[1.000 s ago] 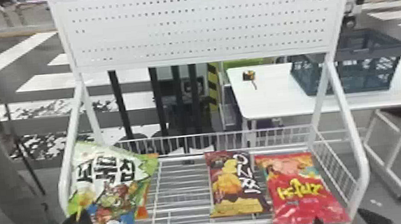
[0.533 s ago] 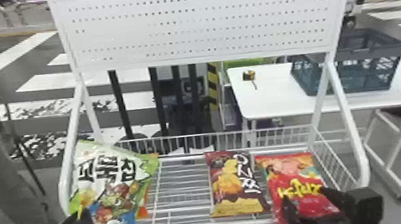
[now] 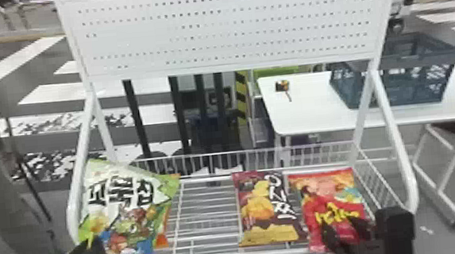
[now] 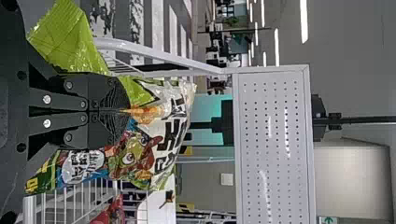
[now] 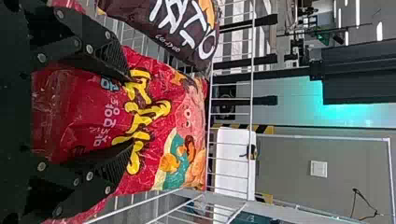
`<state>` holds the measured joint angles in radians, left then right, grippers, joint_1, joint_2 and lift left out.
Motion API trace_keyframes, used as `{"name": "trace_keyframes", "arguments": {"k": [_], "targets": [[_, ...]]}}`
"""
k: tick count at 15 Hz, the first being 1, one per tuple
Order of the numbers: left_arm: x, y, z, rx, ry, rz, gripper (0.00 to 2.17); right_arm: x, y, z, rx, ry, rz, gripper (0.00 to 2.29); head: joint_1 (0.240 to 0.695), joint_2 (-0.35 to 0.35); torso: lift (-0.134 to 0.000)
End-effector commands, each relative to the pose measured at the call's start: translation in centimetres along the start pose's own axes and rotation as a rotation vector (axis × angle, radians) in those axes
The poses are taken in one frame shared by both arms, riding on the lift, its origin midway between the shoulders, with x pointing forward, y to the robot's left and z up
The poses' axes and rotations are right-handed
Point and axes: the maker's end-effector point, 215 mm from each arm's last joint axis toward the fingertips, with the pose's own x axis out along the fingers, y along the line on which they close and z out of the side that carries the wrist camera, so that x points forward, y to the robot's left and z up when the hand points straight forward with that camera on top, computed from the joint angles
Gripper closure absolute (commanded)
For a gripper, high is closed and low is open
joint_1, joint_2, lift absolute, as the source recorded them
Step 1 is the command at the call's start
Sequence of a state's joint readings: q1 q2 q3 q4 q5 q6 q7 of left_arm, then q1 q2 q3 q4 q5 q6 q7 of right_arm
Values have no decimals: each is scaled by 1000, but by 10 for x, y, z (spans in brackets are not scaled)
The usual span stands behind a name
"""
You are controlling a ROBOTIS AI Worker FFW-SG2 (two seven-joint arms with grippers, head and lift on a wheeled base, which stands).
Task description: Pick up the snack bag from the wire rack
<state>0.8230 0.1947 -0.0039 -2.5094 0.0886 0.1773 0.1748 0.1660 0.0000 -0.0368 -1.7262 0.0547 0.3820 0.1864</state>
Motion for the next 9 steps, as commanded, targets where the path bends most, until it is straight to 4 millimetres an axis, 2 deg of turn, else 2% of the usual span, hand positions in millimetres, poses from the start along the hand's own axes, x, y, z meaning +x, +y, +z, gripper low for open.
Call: {"name": "trace_keyframes", "arguments": {"k": [1,4,6,8,9], "targets": [[1,0,0,-1,-1,0,1706,-6,1,1,5,-2,-2,2081,499,0,0],[-1,0,-1,1,2,0,1706,-14,2,12,2,-29,-8,2081,499,0,0],[-3,-1,0,0,4,-2,1706,-26,4,29,9,-69,-16,2081,499,0,0],[-5,-1,4,1,-1,-2,1706,-51,10,51,35,-126,-8,2081,499,0,0],[-5,-1,5,2,-1,0,1706,-70,10,59,39,-152,-18,2081,499,0,0]]}}
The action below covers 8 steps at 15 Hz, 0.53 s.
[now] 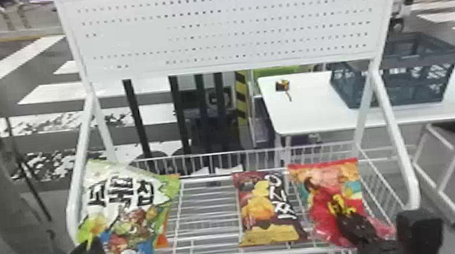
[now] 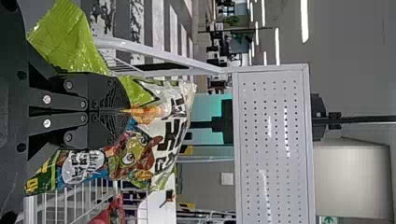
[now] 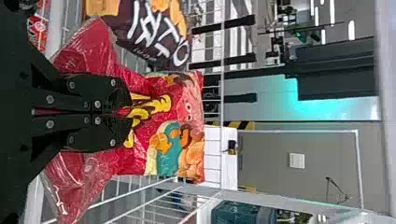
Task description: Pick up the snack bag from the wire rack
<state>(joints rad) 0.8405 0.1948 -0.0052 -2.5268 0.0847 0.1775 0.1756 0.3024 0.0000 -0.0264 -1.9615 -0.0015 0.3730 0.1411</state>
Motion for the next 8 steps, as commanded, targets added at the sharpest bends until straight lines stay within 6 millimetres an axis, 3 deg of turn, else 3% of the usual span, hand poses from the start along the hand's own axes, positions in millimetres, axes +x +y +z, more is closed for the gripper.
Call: {"name": "trace_keyframes", "arguments": {"k": [1,4,8], "targets": [[-2,1,2,2,-2,2,1706,-38,4,28,23,-73,1,2081,499,0,0],[-1,3,3,1,-5,7,1706,-98,-5,55,20,-166,-37,2078,499,0,0],[1,4,3,-1,-6,6,1706,-151,-14,53,-3,-204,-66,2081,499,0,0]]}}
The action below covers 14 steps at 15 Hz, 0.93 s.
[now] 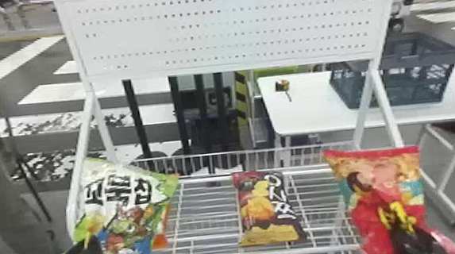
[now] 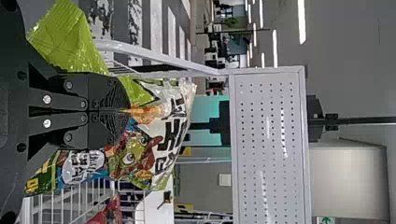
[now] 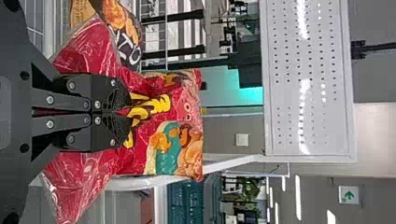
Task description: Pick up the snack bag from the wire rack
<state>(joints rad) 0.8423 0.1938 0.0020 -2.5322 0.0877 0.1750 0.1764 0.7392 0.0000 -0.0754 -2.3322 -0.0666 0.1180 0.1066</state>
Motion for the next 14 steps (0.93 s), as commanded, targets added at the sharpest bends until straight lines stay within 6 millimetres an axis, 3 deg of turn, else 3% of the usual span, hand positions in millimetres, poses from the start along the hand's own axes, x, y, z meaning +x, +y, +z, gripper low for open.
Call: {"name": "trace_keyframes", "arguments": {"k": [1,5,14], "targets": [[2,2,0,1,0,2,1706,-23,-10,-1,16,3,-9,2081,499,0,0],[2,4,1,2,-4,6,1706,-41,-11,14,31,-7,4,2078,499,0,0],[2,4,0,3,-1,6,1706,-43,-1,18,18,-7,18,2078,499,0,0]]}}
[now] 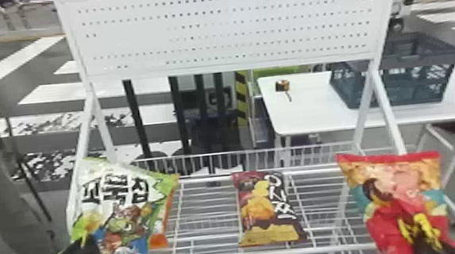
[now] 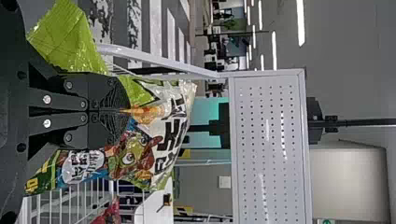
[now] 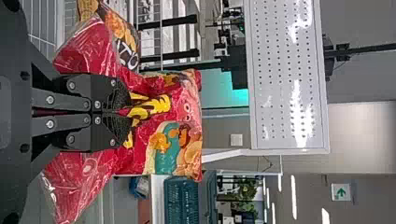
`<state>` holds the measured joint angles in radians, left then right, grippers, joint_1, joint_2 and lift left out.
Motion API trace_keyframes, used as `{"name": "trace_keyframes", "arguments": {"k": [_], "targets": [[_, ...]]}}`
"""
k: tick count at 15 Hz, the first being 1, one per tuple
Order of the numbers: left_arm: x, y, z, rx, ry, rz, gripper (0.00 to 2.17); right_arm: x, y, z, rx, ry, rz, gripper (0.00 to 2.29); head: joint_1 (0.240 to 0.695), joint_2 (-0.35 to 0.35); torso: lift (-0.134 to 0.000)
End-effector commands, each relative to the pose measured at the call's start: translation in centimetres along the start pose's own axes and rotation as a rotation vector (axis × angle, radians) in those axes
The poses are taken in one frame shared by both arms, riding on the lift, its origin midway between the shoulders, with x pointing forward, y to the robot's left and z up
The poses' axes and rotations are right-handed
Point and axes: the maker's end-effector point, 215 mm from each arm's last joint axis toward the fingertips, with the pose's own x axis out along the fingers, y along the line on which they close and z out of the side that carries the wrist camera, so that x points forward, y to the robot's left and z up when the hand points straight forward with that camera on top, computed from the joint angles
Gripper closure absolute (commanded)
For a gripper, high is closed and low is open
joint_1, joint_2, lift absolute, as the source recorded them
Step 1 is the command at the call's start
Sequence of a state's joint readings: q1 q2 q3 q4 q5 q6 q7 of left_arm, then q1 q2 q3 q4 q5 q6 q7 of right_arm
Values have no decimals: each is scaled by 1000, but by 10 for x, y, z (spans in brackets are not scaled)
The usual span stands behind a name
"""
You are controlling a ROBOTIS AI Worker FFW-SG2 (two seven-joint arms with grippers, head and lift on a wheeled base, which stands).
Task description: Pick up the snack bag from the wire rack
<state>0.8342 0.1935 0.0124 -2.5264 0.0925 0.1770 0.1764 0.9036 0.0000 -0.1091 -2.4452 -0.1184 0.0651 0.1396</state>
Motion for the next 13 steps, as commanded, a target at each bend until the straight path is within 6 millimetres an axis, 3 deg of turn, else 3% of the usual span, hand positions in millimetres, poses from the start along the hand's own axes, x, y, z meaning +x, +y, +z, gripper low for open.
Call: {"name": "trace_keyframes", "arguments": {"k": [1,13], "targets": [[0,0,0,1,0,-1,1706,-1,0,1,-1,-1,0,2081,499,0,0],[-2,-3,-1,0,4,-4,1706,-6,8,2,-11,8,30,2081,499,0,0]]}}
